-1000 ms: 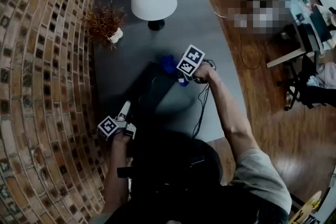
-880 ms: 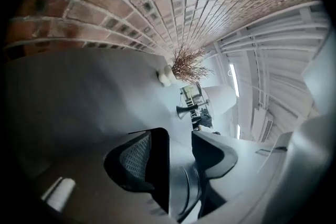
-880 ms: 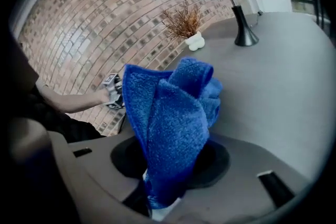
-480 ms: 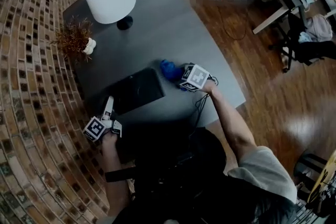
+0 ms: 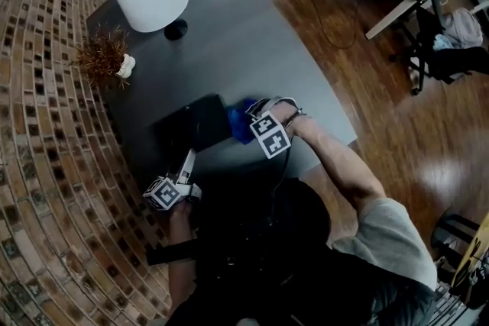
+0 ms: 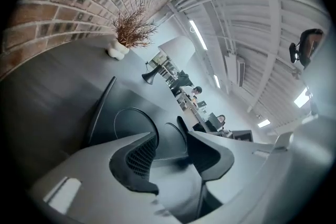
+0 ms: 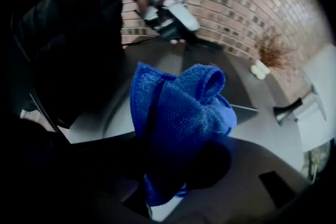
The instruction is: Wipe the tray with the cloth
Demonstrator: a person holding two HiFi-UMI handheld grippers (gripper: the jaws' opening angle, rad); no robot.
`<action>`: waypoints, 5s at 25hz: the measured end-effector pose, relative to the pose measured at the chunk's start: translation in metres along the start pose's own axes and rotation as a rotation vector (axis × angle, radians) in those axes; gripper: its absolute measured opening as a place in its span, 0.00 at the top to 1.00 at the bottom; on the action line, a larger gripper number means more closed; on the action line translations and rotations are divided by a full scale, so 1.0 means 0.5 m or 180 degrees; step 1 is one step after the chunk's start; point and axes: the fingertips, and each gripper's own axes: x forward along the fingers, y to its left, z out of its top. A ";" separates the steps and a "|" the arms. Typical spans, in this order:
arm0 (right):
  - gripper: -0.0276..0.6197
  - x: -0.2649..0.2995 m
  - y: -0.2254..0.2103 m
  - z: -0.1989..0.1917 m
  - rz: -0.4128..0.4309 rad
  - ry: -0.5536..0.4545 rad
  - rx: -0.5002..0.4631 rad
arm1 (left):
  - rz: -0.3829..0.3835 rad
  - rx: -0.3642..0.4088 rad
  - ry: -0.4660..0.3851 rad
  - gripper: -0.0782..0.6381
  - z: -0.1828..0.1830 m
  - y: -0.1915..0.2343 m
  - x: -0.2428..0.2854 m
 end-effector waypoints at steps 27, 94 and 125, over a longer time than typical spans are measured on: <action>0.72 -0.032 0.062 -0.043 0.0005 0.0269 0.0414 | -0.0020 -0.0095 0.0039 0.72 -0.084 -0.036 -0.018; 0.73 -0.005 -0.078 -0.035 -0.0297 -0.0319 0.2215 | 0.0343 0.0064 0.0119 0.55 -0.048 0.016 -0.046; 0.72 -0.096 0.116 -0.134 -0.0446 0.0048 0.2098 | 0.0336 -0.0008 -0.0006 0.55 -0.058 0.014 -0.040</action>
